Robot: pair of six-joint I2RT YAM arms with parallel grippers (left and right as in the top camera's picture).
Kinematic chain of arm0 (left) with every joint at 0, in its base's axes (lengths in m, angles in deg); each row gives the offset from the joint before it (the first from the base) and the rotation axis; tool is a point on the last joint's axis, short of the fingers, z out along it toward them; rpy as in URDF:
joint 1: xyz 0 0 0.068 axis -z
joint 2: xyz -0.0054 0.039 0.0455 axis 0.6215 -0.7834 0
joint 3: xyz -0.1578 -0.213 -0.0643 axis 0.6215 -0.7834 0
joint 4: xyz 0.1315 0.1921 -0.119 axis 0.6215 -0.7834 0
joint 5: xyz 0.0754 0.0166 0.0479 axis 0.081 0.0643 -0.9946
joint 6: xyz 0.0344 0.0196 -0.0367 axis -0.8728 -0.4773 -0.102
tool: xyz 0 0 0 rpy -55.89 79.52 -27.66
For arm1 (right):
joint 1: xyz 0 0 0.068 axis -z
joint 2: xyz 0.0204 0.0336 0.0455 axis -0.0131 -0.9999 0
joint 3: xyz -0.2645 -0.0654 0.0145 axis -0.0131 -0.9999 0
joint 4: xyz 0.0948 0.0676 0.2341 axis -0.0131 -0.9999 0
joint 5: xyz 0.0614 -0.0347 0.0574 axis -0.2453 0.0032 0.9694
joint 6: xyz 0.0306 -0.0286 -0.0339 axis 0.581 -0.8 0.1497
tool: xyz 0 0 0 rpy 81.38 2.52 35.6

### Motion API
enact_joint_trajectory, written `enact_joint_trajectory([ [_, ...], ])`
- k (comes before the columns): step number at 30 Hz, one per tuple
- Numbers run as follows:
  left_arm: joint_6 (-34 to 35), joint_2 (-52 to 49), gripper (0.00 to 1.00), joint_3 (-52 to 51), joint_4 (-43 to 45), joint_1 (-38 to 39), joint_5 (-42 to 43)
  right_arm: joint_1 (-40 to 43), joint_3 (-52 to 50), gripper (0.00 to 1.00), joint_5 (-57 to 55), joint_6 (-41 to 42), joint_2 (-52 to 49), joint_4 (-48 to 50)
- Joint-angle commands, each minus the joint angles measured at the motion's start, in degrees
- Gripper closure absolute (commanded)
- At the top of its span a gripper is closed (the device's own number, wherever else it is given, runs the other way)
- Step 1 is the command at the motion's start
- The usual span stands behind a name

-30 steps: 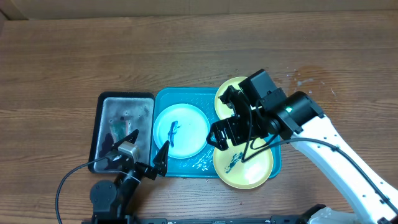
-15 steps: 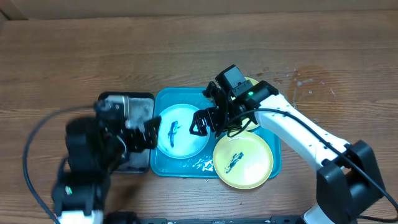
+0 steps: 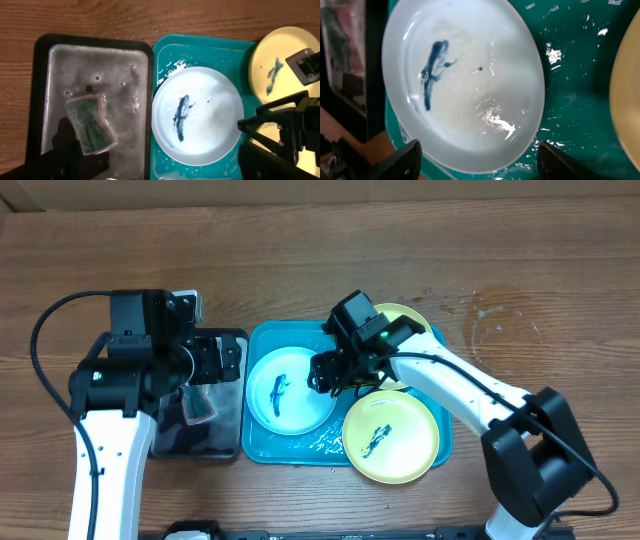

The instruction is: Clean dirty plates on tray and stack at the side

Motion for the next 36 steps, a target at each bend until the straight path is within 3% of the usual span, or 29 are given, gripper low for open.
enact_joint_trajectory([
  [1,-1.1,-1.7,0.00,1.1,-0.1,-0.1,-1.0,-0.5,-1.9,0.27,-4.7,5.3,-1.6,1.5],
  [5,-1.1,-2.8,0.00,1.1,-0.1,-0.1,-1.0,-0.5,-2.1,0.29,-12.1,12.0,-2.7,0.4],
  [17,-1.1,-3.4,0.00,1.1,-0.1,-0.1,-1.4,-1.7,-2.1,0.42,-8.0,15.4,-8.7,4.4],
  [20,-1.1,-3.4,0.00,1.1,-0.1,-0.1,-1.4,-1.9,-2.1,0.50,-7.9,17.0,-9.6,4.6],
  [25,-1.1,-3.4,0.01,1.1,-0.1,-0.1,-1.4,-1.9,-2.1,0.78,-7.8,17.1,-9.8,4.6],
  [28,-1.1,-3.4,0.00,1.1,-0.1,-0.1,-1.4,-1.9,-2.1,0.90,-7.8,17.4,-9.8,4.6],
  [36,1.0,-4.8,0.00,0.0,-0.2,-0.3,-5.6,-1.9,-2.1,0.94,-8.0,17.4,-9.8,3.7],
])
